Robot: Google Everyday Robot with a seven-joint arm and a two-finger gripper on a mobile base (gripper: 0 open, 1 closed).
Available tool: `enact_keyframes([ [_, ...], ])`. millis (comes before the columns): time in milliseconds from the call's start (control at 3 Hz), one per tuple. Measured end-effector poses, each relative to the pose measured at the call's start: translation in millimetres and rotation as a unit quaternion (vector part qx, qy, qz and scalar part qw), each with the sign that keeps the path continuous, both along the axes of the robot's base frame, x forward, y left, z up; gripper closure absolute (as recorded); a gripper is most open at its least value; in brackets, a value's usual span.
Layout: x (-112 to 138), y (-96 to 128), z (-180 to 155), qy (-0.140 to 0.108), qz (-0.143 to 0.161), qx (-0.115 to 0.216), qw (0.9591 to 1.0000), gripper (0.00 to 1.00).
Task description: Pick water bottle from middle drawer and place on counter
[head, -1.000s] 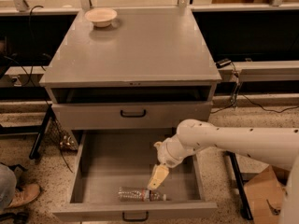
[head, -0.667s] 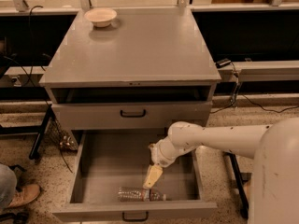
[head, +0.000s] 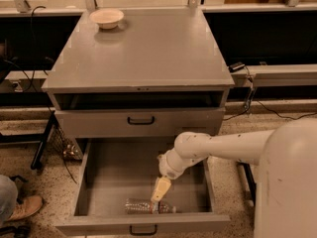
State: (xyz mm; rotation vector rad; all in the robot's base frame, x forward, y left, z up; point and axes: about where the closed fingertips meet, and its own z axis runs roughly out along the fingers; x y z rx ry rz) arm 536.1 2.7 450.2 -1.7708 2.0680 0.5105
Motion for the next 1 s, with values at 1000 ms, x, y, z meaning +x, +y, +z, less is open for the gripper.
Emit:
enact_keyframes([
  [1000, -4, 2, -66, -0.015, -0.004, -0.03, 0.9994, 0.0],
])
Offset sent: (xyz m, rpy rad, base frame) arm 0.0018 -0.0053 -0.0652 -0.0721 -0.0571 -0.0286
